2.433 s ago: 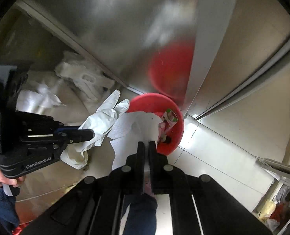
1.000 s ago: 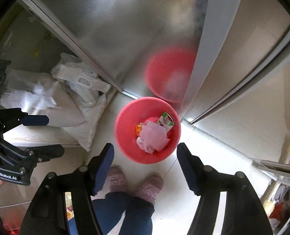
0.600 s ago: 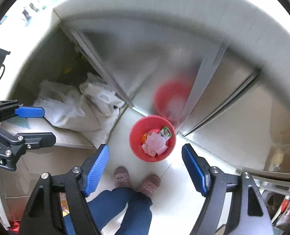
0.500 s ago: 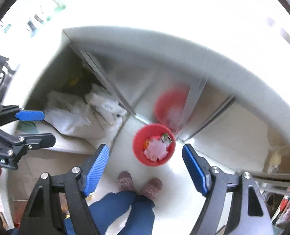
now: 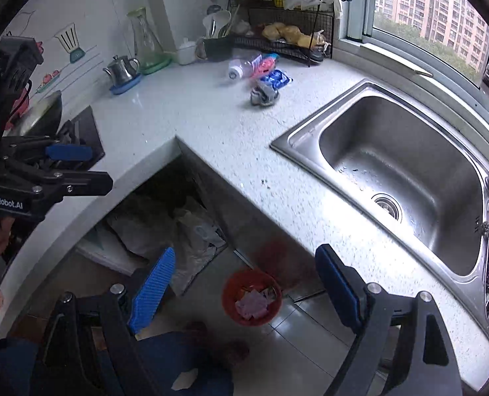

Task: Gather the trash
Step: 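Raise both tools back up to the counter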

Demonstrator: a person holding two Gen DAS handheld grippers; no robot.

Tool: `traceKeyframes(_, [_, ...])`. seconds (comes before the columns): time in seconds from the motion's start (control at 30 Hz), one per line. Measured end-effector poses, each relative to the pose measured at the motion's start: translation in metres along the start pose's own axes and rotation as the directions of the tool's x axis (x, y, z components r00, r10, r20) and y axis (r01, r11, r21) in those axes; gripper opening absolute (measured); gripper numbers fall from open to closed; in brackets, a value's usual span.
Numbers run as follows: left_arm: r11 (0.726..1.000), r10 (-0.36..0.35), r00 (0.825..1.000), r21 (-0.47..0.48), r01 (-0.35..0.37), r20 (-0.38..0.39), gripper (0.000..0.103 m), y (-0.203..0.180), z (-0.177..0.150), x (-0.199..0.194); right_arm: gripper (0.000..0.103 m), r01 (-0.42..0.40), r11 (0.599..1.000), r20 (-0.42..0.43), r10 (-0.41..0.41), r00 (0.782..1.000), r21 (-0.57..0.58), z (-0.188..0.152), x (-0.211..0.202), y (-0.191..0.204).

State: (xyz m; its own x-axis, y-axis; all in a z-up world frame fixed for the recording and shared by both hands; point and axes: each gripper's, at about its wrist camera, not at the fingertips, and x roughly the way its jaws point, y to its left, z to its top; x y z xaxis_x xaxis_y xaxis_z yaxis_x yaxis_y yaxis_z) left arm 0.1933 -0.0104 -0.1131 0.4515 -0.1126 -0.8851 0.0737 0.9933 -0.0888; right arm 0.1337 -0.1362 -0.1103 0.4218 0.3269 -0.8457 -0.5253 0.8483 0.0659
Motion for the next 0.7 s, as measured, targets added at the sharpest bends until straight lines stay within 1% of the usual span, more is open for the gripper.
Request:
traceKeyframes(0.1, [1.0, 0.011, 1.0, 0.015, -0.011, 0.022, 0.081, 0.002, 0.012, -0.011, 0.086, -0.042, 0.997, -0.036, 0.044, 0.998, 0.063, 0.015, 0.0, -0.008])
traceKeyframes(0.17, [0.999, 0.02, 0.999, 0.025, -0.021, 0.034, 0.081, 0.007, 0.023, -0.014, 0.086, -0.066, 0.993, -0.024, 0.069, 0.997, 0.098, 0.026, -0.003, -0.013])
traceKeyframes(0.27, [0.999, 0.033, 0.998, 0.036, -0.034, 0.045, 0.081, 0.011, 0.04, -0.019, 0.086, -0.044, 0.994, -0.008, 0.045, 0.999, 0.103, 0.042, -0.009, -0.014])
traceKeyframes(0.37, [1.0, -0.005, 1.0, 0.013, 0.004, 0.027, 0.081, 0.028, 0.059, -0.013, 0.086, -0.04, 0.994, 0.001, 0.04, 0.999, 0.098, 0.058, -0.007, -0.016])
traceKeyframes(0.47, [0.999, -0.006, 0.999, 0.033, 0.004, 0.039, 0.081, 0.038, 0.077, -0.004, 0.086, -0.026, 0.996, 0.006, 0.025, 1.0, 0.087, 0.075, 0.001, -0.02])
traceKeyframes(0.53, [0.999, -0.001, 0.999, 0.055, -0.001, 0.036, 0.081, 0.048, 0.097, 0.007, 0.086, -0.007, 0.996, 0.003, 0.007, 1.0, 0.086, 0.091, 0.012, -0.023])
traceKeyframes(0.6, [0.999, -0.002, 1.0, 0.055, 0.0, 0.031, 0.081, 0.06, 0.116, 0.017, 0.086, 0.002, 0.995, -0.001, -0.002, 1.0, 0.095, 0.106, 0.02, -0.03])
traceKeyframes(0.7, [0.996, 0.011, 0.998, 0.084, -0.016, 0.059, 0.081, 0.073, 0.145, 0.027, 0.086, 0.007, 0.994, -0.009, -0.006, 1.0, 0.113, 0.131, 0.033, -0.033])
